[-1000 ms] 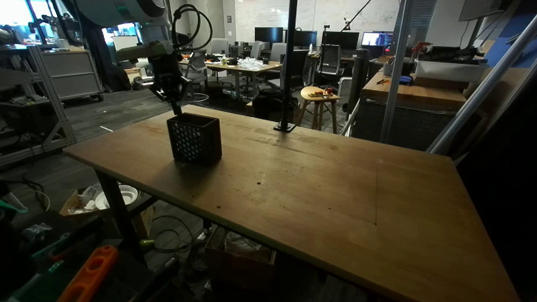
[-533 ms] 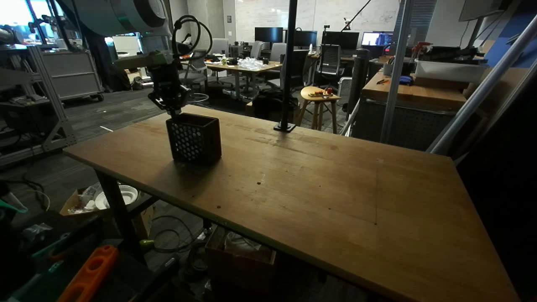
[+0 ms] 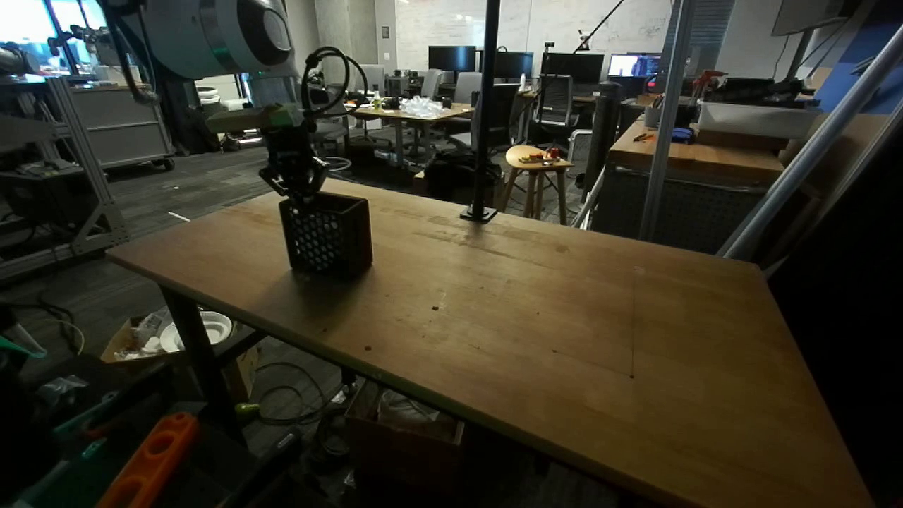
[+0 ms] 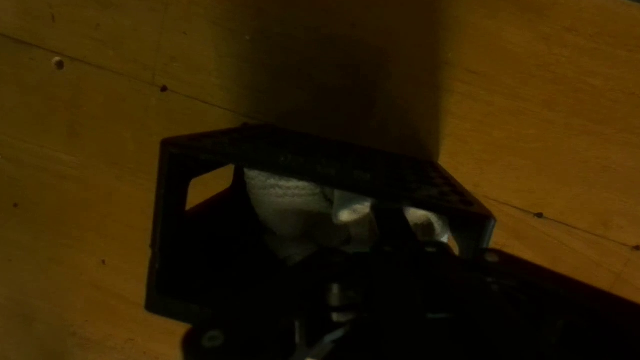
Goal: Put the towel in the box
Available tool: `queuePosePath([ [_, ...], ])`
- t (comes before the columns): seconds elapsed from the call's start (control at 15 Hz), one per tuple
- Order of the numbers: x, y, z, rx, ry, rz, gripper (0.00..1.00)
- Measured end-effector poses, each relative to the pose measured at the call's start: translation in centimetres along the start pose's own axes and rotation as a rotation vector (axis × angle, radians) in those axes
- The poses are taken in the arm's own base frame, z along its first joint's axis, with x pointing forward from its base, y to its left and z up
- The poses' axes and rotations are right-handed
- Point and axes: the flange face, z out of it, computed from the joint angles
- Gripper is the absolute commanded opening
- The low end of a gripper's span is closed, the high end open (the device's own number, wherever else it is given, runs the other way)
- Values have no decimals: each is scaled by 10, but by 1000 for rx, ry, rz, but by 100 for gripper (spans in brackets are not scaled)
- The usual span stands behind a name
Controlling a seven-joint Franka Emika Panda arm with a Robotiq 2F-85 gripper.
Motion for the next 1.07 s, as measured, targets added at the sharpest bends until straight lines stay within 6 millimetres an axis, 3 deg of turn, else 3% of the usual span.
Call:
queuePosePath([
  [1.07,5,18,13,202,62,17,3],
])
